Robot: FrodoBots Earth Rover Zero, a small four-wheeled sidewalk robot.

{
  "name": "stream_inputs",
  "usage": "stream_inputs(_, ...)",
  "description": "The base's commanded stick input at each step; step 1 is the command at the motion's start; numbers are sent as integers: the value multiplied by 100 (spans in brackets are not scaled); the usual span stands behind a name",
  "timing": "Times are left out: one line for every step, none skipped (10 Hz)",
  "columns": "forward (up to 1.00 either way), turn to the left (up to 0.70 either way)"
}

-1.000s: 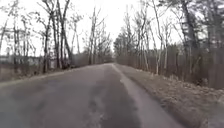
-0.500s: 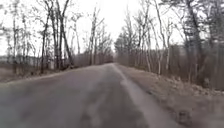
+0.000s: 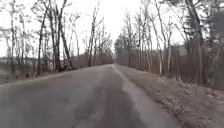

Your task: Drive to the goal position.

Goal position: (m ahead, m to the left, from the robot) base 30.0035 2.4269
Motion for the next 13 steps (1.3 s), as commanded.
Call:
stream_inputs(85, 0)
stream_inputs(85, 0)
stream_inputs(85, 0)
stream_inputs(85, 0)
stream_inputs(85, 0)
stream_inputs(85, 0)
stream_inputs(85, 0)
stream_inputs(85, 0)
stream_inputs(85, 0)
stream_inputs(85, 0)
stream_inputs(85, 0)
stream_inputs(85, 0)
stream_inputs(85, 0)
